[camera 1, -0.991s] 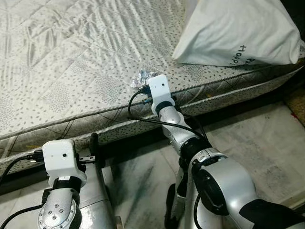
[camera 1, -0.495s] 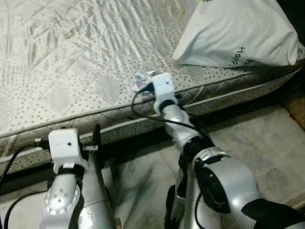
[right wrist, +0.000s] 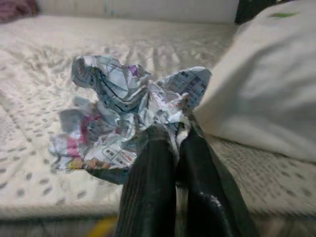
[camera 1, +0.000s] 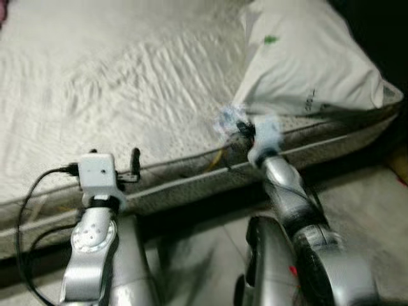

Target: Clean up the room

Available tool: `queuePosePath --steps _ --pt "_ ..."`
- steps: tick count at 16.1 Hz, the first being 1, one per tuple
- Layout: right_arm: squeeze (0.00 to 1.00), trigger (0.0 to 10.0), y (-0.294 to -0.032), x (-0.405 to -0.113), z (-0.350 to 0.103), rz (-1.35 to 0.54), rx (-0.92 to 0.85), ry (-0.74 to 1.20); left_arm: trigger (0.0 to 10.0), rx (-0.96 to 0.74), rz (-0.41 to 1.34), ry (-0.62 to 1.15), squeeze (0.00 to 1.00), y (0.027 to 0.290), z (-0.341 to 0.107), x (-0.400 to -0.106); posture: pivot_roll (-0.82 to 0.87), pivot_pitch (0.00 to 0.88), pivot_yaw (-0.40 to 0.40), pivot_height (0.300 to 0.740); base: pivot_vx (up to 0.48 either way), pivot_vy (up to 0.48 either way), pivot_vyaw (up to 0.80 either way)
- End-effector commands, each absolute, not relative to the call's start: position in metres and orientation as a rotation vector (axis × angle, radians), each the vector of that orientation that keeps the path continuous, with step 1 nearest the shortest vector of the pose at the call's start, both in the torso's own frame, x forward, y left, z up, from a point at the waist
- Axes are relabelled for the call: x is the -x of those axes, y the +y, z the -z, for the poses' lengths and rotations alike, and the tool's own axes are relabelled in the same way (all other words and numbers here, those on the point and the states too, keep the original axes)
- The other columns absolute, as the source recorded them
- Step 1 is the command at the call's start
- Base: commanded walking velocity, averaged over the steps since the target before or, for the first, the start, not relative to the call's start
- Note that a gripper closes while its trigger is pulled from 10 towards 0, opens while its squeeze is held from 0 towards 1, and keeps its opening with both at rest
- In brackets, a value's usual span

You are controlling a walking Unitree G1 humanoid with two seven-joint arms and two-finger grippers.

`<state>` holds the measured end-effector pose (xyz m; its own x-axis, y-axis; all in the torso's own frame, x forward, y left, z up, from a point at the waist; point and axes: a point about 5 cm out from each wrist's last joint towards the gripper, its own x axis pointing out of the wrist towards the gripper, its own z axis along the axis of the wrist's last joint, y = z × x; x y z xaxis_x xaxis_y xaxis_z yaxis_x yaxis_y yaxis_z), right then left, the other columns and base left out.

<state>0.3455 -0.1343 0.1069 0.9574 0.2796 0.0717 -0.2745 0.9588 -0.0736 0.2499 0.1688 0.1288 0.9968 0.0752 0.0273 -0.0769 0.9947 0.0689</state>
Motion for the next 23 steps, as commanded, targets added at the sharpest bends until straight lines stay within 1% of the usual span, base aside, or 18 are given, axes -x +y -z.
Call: queuePosePath --steps 1,2,3,4,5,6,9,12,14,18,22,23 --pt "0.0 0.0 -0.14 -0.328 -0.114 -0.298 0.056 -0.149 10.0 -0.069 -0.076 -0.023 0.0 0.172 -0.127 -0.253 0.0 0.0 0.007 0.48 0.0 0.0 0.0" --pt "0.0 5.8 -0.143 -0.316 -0.112 -0.312 0.074 -0.155 10.0 -0.047 -0.052 -0.015 0.0 0.172 -0.125 -0.255 -0.01 0.0 0.007 0.48 0.0 0.0 0.0" --pt "0.0 10.0 -0.145 -0.309 -0.11 -0.307 0.084 -0.152 10.0 -0.034 -0.045 -0.017 0.0 0.172 -0.125 -0.257 -0.02 0.0 0.008 0.48 0.0 0.0 0.0" --pt "0.0 10.0 -0.151 -0.293 -0.105 -0.281 0.106 -0.116 10.0 -0.041 -0.05 -0.037 0.0 0.175 -0.124 -0.262 -0.02 0.0 0.011 0.48 0.0 0.0 0.0" --pt "0.0 10.0 -0.152 -0.29 -0.107 -0.278 0.115 -0.13 10.0 -0.042 -0.059 -0.041 0.0 0.176 -0.124 -0.263 -0.02 0.0 0.016 0.48 0.0 0.0 0.0" --pt "0.0 10.0 -0.154 -0.278 -0.115 -0.278 0.1 -0.147 10.0 -0.037 -0.077 -0.05 0.0 0.176 -0.125 -0.263 -0.02 0.0 0.028 0.48 0.0 0.0 0.0" --pt "0.0 10.0 -0.156 -0.27 -0.11 -0.252 0.097 -0.094 10.0 -0.044 -0.069 -0.06 0.0 0.174 -0.121 -0.258 -0.04 0.0 0.046 0.48 0.0 0.0 0.0" --pt "0.0 10.0 -0.154 -0.269 -0.119 -0.204 0.026 -0.094 10.0 -0.024 -0.075 -0.05 0.0 0.177 -0.119 -0.257 -0.05 0.0 0.063 0.48 0.0 0.0 0.0" --pt "0.0 10.0 -0.152 -0.276 -0.128 -0.191 -0.054 -0.119 10.0 -0.023 -0.058 -0.054 0.0 0.176 -0.118 -0.259 -0.05 0.0 0.062 0.485 0.0 0.0 0.0" --pt "0.0 10.0 -0.15 -0.293 -0.144 -0.199 -0.061 -0.144 10.0 -0.015 -0.076 -0.08 0.0 0.176 -0.122 -0.262 -0.03 0.0 0.037 0.532 0.0 0.0 0.0" --pt "0.0 10.0 -0.148 -0.296 -0.146 -0.203 -0.076 -0.147 10.0 -0.009 -0.062 -0.081 0.0 0.173 -0.122 -0.263 -0.04 0.0 0.046 0.574 0.0 0.0 0.0" --pt "0.0 10.0 -0.147 -0.296 -0.146 -0.203 -0.077 -0.146 10.0 -0.009 -0.059 -0.081 0.0 0.172 -0.122 -0.264 -0.04 0.0 0.047 0.579 0.0 0.0 0.0"
